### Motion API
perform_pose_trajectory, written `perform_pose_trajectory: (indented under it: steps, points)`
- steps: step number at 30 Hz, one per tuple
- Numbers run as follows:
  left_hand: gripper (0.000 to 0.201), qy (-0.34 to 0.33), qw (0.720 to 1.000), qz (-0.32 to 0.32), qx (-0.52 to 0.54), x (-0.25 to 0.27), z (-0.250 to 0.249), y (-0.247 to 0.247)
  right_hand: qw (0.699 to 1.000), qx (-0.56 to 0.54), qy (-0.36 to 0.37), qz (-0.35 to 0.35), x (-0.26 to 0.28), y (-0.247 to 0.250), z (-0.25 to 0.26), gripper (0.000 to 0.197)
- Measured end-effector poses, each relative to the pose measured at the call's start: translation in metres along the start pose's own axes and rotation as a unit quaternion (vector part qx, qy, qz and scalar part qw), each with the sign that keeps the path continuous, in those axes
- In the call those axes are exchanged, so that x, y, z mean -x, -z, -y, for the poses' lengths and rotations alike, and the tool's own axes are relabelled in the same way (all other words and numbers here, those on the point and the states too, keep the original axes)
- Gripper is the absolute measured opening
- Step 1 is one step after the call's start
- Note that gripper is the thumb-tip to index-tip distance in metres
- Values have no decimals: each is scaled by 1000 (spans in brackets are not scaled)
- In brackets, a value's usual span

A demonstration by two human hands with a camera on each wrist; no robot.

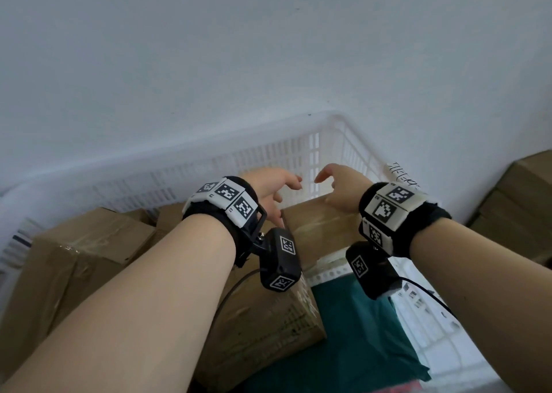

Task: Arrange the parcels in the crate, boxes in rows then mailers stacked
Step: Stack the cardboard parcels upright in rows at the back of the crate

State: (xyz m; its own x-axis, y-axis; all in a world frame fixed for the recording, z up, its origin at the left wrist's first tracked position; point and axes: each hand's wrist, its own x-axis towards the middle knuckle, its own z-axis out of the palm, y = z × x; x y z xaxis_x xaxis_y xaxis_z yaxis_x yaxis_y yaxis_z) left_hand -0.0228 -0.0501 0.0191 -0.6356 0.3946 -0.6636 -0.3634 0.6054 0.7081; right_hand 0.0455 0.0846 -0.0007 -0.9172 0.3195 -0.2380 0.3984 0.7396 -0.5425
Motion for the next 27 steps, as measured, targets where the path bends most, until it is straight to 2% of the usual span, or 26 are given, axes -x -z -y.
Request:
perform_pose_trajectory:
  steps: [2, 4, 6, 8, 9, 11, 12, 14, 16, 18, 22, 24, 27]
  points:
    - [52, -20, 1000, -2, -14, -2, 0, -3, 995, 73, 4, 65, -3, -11, -1, 72]
    - [50, -26, 1000, 1, -3, -5, 0, -5, 972, 203, 3, 116, -3, -24, 1, 98]
    - [48, -16, 1000, 13, -3, -4, -2, -5, 942, 309, 8, 132, -3, -35, 1, 113]
    - [46, -7, 1000, 18, 2, -3, -3, -1, 929, 346, 14, 129, -4, -40, 0, 120]
    - [47, -4, 1000, 15, -7, -4, -3, 2, 926, 356, 25, 124, -5, -40, 1, 119]
    - [48, -6, 993, -25, -114, -4, -2, 8, 923, 367, 50, 106, -6, -40, 7, 110]
    - [45, -12, 976, -55, -208, -2, -1, 11, 922, 368, 54, 105, -5, -38, 12, 105]
    - [39, -25, 916, -99, -388, 1, 5, 17, 921, 365, 48, 126, -16, -33, 18, 95]
    - [40, 0, 868, -94, -487, 2, 14, 22, 920, 355, 31, 164, -34, -26, 22, 91]
    - [43, 32, 847, -88, -523, 1, 24, 27, 920, 342, 32, 189, -51, -19, 26, 94]
    - [45, 56, 838, -62, -539, 1, 35, 29, 900, 354, 27, 255, -70, -11, 35, 82]
    - [45, 65, 834, -50, -545, 2, 36, 27, 888, 367, 2, 278, -74, -12, 37, 74]
    - [45, 61, 830, -29, -553, 0, 35, 24, 909, 346, 9, 232, -90, -11, 38, 63]
